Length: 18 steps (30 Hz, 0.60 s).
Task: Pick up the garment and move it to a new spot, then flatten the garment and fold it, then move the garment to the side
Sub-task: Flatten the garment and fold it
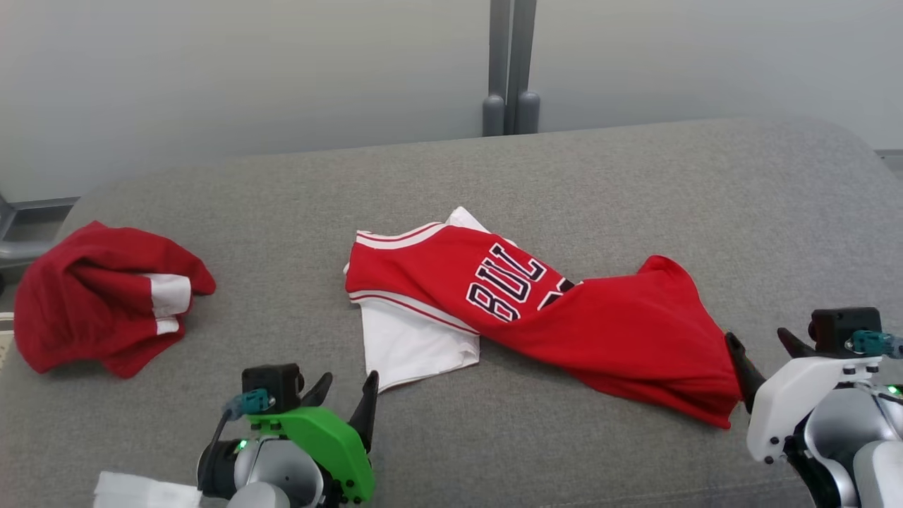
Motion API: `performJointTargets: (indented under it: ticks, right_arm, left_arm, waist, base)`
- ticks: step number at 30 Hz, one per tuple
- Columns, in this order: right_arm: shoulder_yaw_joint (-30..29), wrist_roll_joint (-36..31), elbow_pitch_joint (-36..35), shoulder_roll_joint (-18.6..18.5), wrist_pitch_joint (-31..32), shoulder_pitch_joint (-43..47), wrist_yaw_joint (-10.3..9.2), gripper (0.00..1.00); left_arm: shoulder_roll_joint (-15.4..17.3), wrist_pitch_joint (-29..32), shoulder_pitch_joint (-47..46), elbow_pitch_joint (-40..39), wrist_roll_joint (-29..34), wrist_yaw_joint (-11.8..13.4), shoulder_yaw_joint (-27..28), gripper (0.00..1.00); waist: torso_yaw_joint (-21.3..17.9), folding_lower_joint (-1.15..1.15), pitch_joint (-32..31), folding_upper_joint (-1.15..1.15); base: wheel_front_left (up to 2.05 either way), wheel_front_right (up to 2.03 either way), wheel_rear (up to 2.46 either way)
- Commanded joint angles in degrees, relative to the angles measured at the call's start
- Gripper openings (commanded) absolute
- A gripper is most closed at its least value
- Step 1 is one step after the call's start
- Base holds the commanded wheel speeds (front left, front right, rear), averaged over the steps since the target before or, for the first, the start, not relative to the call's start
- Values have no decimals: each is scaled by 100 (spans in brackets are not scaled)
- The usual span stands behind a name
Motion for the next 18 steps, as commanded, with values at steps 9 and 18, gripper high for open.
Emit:
performJointTargets:
  ticks: [9, 18]
  right_arm:
    - [-543, -119, -333, 157, 419, -68, -1, 100]
    - [-655, -280, -189, 377, 403, -357, -2, 100]
  left_arm:
    - [4, 152, -891, 1063, -231, 537, -341, 100]
    - [5, 92, -1542, 1984, -183, 817, -433, 100]
  waist:
    - [-459, 0, 542, 0]
    - [-618, 0, 937, 0]
  base:
    - [0, 0, 0]
    - [0, 0, 0]
